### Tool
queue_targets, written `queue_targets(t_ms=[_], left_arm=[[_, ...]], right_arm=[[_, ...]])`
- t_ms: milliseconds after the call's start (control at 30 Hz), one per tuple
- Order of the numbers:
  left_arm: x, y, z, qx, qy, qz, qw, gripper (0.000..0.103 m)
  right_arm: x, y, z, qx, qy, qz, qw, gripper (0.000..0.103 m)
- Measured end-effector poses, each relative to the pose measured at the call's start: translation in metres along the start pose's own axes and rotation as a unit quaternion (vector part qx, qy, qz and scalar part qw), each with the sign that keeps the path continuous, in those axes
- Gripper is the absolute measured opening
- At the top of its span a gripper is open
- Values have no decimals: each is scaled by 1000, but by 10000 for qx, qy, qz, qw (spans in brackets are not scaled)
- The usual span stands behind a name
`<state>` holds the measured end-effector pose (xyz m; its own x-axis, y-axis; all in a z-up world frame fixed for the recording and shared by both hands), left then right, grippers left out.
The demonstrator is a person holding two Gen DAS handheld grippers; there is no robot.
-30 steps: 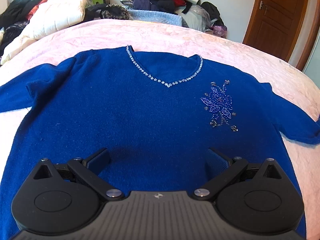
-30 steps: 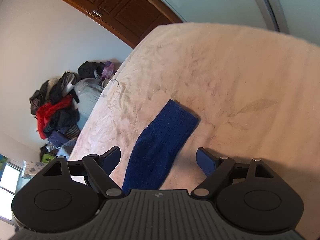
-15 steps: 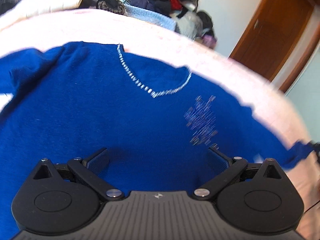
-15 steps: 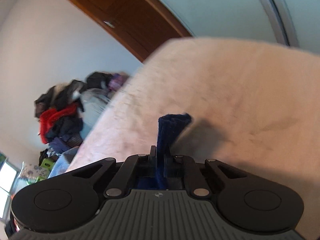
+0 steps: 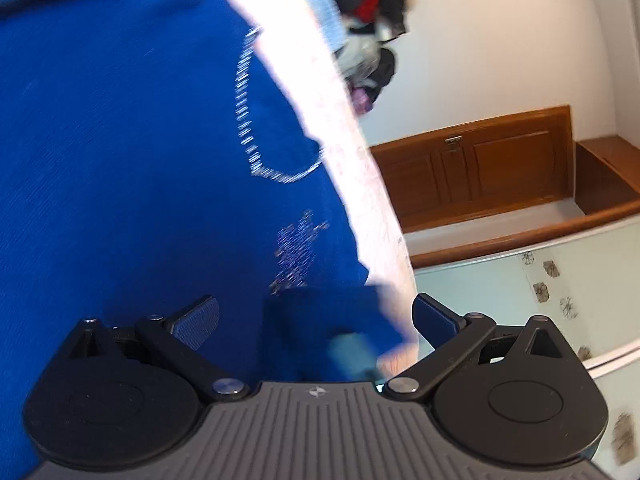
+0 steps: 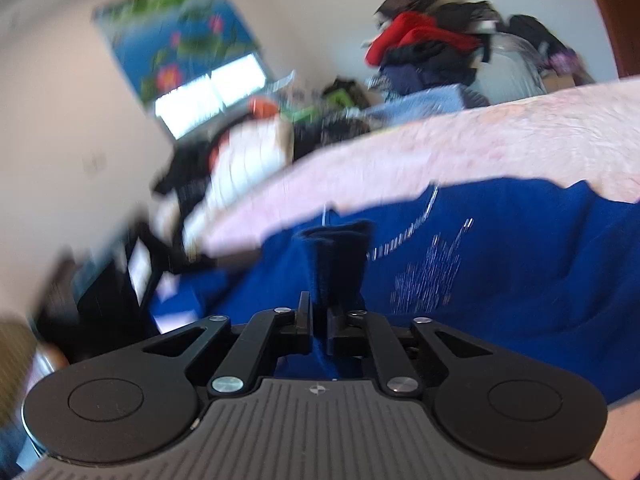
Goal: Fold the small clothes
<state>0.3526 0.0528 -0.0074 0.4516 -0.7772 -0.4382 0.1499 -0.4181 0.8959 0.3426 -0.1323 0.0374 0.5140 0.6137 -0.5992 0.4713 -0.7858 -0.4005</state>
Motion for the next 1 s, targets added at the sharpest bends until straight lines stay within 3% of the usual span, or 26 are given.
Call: queue_targets(t_ms=[67,233,433,467,533,600,633,700,833,1000], left_arm=[[1,-5,1,-26,-56,-54,10000,103],[16,-6,-2,187,-244,-372,9988,103],[26,4,4,508,-451,-608,9958,103],[26,5,7,593,-430,-687,9949,99],[25,7,10,703,-419,-932,9923,80],[26,5,11,792,-506,-1146,9890,15],[29,1,9,742,-623,-1302,9867,9],[31,-4,7,684,-679,-1413,9853,7],[30,13,0,1305,-570,-1694,9752,5],[-19,35,-46,1635,303,-1850,9686,5]], right_arm=[[-5,-3,5,82,-9,-5,10000,58],[-34,41,22,1100,120,-714,9913,59],[-60,82,41,1973,355,-554,9781,59],[-63,85,43,2023,388,-527,9771,61],[-62,91,48,2092,439,-477,9757,63],[-61,92,51,2126,462,-455,9750,63],[-61,92,51,2135,472,-449,9748,63],[-58,92,51,2164,488,-465,9740,63],[-58,89,47,2132,497,-527,9743,65],[-59,91,40,2078,524,-497,9755,65]])
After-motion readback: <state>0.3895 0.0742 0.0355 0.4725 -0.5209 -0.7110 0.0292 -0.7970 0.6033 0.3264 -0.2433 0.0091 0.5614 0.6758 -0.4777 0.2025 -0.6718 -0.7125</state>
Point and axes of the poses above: each gripper's, at about its wrist camera, not at the fingertips, and x roughly the way its jaws point, y to its right, z to its underside, the point moved 3 cm from there along x, roughly the way its jaws point, and after that the axes turned 12 degrees about -y, right-handed, at the moved point
